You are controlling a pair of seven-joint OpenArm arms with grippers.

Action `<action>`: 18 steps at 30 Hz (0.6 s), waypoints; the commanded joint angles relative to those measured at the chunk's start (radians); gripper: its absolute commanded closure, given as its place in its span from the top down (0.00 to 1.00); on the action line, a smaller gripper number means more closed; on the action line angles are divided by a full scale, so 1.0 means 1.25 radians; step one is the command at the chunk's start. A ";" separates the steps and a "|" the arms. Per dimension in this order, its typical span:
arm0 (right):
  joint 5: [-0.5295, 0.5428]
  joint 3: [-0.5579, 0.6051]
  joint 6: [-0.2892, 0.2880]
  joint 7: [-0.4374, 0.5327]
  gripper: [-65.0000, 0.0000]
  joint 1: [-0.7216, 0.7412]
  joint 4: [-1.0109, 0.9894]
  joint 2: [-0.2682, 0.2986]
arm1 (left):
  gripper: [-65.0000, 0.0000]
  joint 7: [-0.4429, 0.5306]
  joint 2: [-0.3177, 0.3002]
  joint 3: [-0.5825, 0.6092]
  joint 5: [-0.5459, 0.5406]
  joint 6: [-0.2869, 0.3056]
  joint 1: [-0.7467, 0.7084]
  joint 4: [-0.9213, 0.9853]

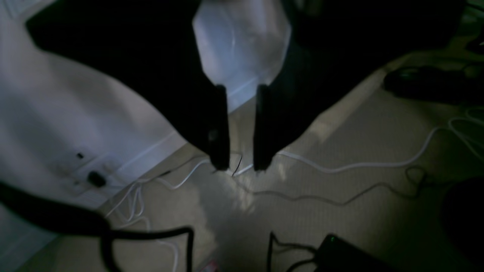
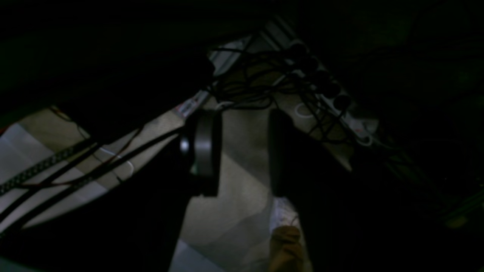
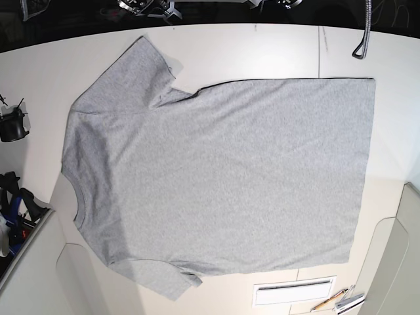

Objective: Fold the T-shirt properly
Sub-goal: 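Move both grippers down toward the shirt's shoulder corners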

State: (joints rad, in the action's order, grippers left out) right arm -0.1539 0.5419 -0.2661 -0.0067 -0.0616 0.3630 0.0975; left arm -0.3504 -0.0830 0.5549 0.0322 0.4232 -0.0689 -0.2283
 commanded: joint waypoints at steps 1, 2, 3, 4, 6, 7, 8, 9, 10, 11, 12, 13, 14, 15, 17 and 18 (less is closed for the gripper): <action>0.000 0.001 -0.008 0.008 0.32 -0.002 0.005 0.004 | 0.24 -0.005 -0.001 -0.002 -0.005 0.029 -0.006 -0.002; 0.000 0.001 -0.008 0.008 0.32 -0.002 0.005 0.004 | 0.24 -0.003 -0.001 -0.002 -0.005 0.037 -0.008 -0.002; 0.000 0.001 -0.008 0.008 0.32 -0.003 0.005 0.004 | 0.24 -0.003 -0.001 -0.002 -0.005 0.039 -0.008 -0.002; 0.000 0.001 -0.008 0.008 0.32 -0.005 0.005 0.004 | 0.24 -0.004 -0.001 -0.002 -0.005 0.044 -0.011 -0.002; 0.000 0.001 -0.008 0.008 0.32 -0.009 0.005 0.004 | 0.24 -0.004 -0.003 -0.002 -0.005 0.049 -0.018 -0.002; 0.000 0.001 -0.007 0.008 0.32 -0.013 0.006 0.004 | 0.24 -0.003 -0.005 -0.002 -0.006 0.049 -0.022 -0.002; 0.000 0.001 -0.007 0.008 0.32 -0.016 0.006 0.004 | 0.24 -0.003 -0.011 -0.002 -0.011 0.049 -0.026 -0.003; 0.000 0.001 -0.007 0.008 0.32 -0.020 0.006 0.005 | 0.24 -0.003 -0.013 -0.002 -0.011 0.049 -0.029 -0.005; 0.000 0.001 -0.007 0.008 0.32 -0.025 0.007 0.006 | 0.24 -0.003 -0.019 -0.002 -0.012 0.049 -0.033 -0.008; 0.000 0.001 -0.006 0.008 0.32 -0.029 0.010 0.007 | 0.24 -0.003 -0.025 -0.002 -0.013 0.049 -0.038 -0.014; 0.000 0.001 -0.005 0.008 0.32 -0.035 0.015 0.011 | 0.24 -0.003 -0.030 -0.002 -0.014 0.049 -0.043 -0.024; 0.000 0.001 -0.005 0.008 0.32 -0.043 0.023 0.016 | 0.24 -0.004 -0.037 -0.002 -0.016 0.049 -0.051 -0.035; 0.000 0.001 -0.005 0.008 0.32 -0.052 0.034 0.019 | 0.24 -0.004 -0.045 -0.002 -0.023 0.049 -0.057 -0.049; 0.000 0.001 -0.005 0.008 0.32 -0.062 0.048 0.027 | 0.24 -0.004 -0.055 -0.002 -0.037 0.049 -0.067 -0.063; 0.000 0.001 -0.005 0.008 0.32 -0.083 0.082 0.043 | 0.24 -0.004 -0.076 -0.002 -0.062 0.049 -0.086 -0.096; 0.000 0.001 -0.005 0.008 0.32 -0.096 0.100 0.052 | 0.24 -0.004 -0.086 -0.002 -0.079 0.061 -0.097 -0.114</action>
State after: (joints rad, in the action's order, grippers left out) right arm -0.1566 0.5419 -0.2657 -0.0044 -0.1749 0.4850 0.1570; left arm -0.3500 -0.1848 0.5541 -0.0696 0.4847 -0.1833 -0.3725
